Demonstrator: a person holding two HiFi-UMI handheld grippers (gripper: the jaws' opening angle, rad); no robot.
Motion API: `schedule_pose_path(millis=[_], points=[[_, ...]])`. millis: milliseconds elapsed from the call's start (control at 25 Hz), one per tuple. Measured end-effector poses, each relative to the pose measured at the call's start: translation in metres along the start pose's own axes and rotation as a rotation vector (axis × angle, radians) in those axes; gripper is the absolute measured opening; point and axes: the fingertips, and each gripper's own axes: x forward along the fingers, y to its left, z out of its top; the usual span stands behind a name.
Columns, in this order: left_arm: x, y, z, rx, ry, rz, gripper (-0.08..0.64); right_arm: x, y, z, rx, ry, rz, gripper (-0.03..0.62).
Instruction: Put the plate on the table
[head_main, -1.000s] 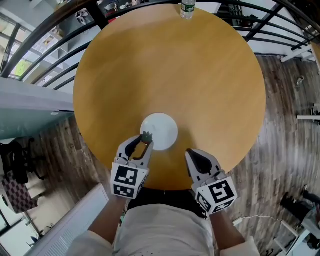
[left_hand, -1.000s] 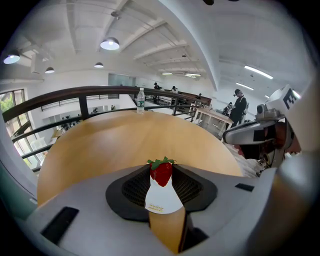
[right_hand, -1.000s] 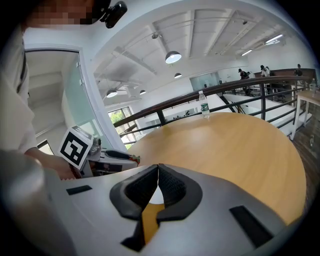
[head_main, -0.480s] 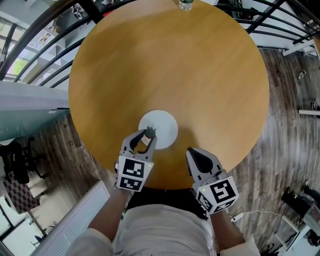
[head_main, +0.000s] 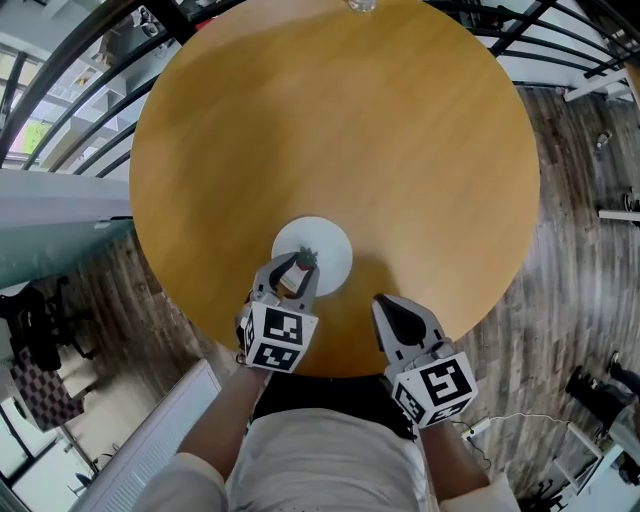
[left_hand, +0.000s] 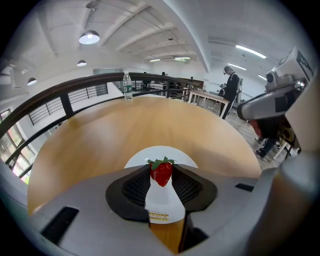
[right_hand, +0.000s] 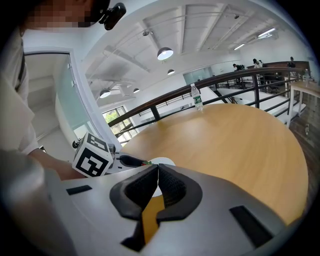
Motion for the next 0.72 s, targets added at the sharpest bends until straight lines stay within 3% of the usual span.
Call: schedule_pose_path(millis=[720], points=[[0.027, -0.001, -0.012, 0.031, 0.082, 0.002, 0.150, -0.001, -0.010, -0.009, 0.033, 0.009, -0.012, 0.026]])
